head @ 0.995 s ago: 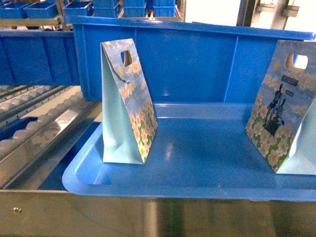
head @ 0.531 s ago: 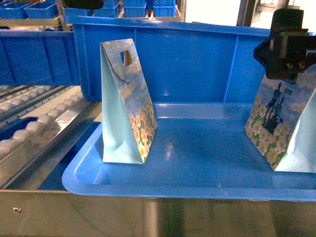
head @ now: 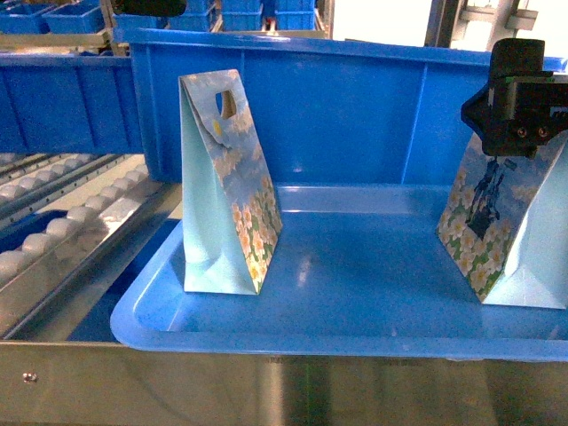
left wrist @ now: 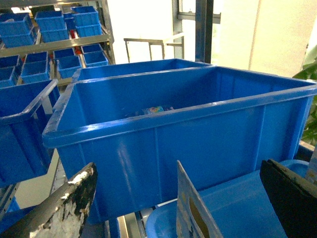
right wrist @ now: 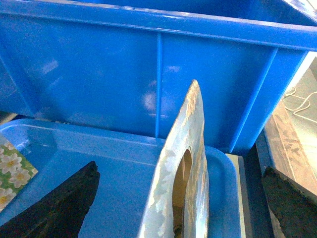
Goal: Move flower gift bag to table near conveyor
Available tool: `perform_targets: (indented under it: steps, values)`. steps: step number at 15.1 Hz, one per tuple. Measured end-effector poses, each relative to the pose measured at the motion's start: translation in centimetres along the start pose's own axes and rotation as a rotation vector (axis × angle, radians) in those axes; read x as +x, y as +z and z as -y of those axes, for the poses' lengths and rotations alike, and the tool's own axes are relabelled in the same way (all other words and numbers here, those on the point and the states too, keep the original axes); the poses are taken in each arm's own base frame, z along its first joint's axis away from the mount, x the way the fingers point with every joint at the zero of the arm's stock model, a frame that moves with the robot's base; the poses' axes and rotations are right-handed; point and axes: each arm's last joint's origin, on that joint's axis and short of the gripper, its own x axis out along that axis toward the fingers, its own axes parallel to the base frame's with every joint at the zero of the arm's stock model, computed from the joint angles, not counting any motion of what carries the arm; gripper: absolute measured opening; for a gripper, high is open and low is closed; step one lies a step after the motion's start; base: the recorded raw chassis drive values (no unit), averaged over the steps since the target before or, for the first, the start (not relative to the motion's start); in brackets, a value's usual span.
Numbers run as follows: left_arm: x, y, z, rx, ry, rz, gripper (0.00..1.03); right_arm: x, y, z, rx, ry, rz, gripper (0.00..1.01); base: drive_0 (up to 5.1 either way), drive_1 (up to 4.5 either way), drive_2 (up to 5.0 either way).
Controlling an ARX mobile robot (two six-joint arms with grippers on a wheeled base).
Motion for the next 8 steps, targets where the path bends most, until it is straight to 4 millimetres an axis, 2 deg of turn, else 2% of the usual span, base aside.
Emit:
perform_targets:
  steps: [4,5,8]
  values:
    - [0.0,0.0,0.0,0.0,0.0,0.0,0.98,0.0,-0.7,0.0,0.002,-0.009,-0.018,0.98,0.0,0.0,0.0]
    - [0.0,0.0,0.0,0.001,0.0,0.0,0.98,-0.1,-1.4,-0.1,0.004,-0.009,-0.037,0.9,0.0,0.0,0.0]
    - [0.0,0.0,0.0,0.001,0.0,0.0,0.98,-0.2,-2.2,-0.3,0.005,-0.001,-0.05,0.55,0.0,0.0,0.0]
